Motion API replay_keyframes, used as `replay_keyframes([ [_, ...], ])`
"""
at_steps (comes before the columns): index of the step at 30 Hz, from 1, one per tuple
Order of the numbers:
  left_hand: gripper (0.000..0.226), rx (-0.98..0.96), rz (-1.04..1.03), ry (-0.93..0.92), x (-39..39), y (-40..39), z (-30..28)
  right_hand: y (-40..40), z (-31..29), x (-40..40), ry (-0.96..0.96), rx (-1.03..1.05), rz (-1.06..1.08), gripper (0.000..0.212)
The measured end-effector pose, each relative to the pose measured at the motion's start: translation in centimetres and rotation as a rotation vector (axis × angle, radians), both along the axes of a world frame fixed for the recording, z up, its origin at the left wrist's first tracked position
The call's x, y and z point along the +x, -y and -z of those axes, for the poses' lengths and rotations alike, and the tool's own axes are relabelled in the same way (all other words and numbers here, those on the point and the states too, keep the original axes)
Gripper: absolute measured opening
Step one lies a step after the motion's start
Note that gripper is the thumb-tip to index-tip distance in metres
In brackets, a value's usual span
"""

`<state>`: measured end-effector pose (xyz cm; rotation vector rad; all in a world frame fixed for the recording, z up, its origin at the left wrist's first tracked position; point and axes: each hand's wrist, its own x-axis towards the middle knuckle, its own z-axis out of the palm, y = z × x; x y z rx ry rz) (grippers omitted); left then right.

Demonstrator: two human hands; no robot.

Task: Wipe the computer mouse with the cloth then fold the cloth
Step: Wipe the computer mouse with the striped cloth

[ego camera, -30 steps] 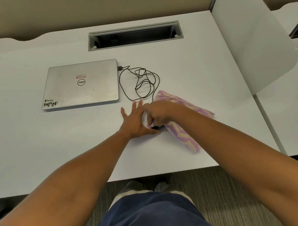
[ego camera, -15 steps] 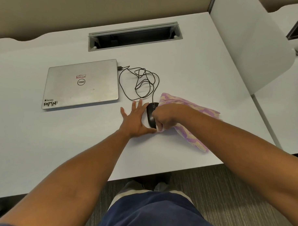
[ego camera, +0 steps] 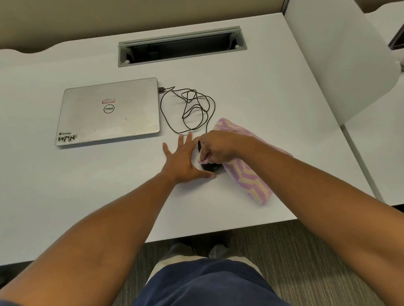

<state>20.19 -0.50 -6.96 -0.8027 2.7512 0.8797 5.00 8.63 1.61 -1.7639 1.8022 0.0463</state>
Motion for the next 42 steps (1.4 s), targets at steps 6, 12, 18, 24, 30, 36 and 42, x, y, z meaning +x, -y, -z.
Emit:
replay_keyframes([
  [6,0.131,-0.022,-0.003,0.012,0.0,0.1,0.3,-0.3,0.0,-0.4,-0.038,0.204,-0.041,0.023],
  [12,0.14,-0.007,-0.006,0.014,0.1,0.1,0.3,-1.0,-0.2,-1.9,0.033,0.144,0.1,0.022],
  [18,0.126,0.042,-0.035,-0.002,0.0,0.2,0.0,-1.5,0.2,-3.4,0.163,0.074,0.223,0.017],
  [24,0.095,0.011,-0.03,0.012,-0.1,0.2,0.0,-2.6,1.3,-3.7,0.256,-0.067,0.363,0.02],
  [30,0.093,0.004,-0.031,0.02,-0.2,0.1,0.1,-3.0,1.4,-3.1,0.243,0.053,0.311,0.015],
  [36,0.086,-0.016,-0.026,0.03,-0.3,0.0,0.2,-3.1,0.9,-2.6,0.22,0.083,0.207,0.016],
  [42,0.092,-0.046,-0.008,0.057,-0.3,-0.1,0.0,-2.7,0.8,-0.5,0.158,-0.037,0.036,0.021],
])
